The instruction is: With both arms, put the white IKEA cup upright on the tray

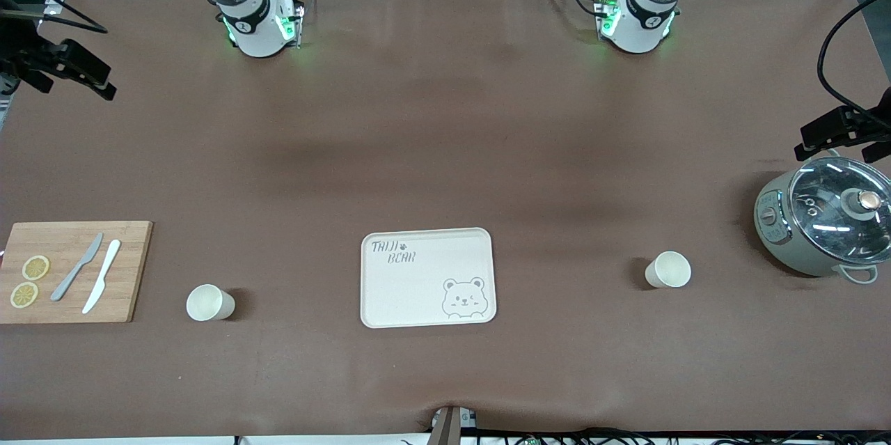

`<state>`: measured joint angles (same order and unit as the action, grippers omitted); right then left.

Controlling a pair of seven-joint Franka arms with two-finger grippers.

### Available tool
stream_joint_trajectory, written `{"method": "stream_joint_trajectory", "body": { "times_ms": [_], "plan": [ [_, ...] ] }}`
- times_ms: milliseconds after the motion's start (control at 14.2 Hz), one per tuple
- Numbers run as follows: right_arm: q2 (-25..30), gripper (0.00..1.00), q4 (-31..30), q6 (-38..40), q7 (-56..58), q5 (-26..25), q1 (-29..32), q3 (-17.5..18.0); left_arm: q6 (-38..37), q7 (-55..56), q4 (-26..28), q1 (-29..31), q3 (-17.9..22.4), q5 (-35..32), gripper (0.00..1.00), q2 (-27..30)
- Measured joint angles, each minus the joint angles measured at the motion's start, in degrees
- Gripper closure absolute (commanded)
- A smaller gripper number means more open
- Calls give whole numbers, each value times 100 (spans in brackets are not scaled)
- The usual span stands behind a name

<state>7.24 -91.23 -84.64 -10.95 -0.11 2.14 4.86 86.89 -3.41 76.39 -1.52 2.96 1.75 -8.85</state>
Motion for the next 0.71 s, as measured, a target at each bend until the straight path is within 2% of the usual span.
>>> {"method": "stream_joint_trajectory", "body": {
  "times_ms": [705],
  "plan": [
    [-15, 0, -46, -41, -109, 0, -102, -3, 0, 0, 37, 0, -2, 0, 0, -12]
  ]
}}
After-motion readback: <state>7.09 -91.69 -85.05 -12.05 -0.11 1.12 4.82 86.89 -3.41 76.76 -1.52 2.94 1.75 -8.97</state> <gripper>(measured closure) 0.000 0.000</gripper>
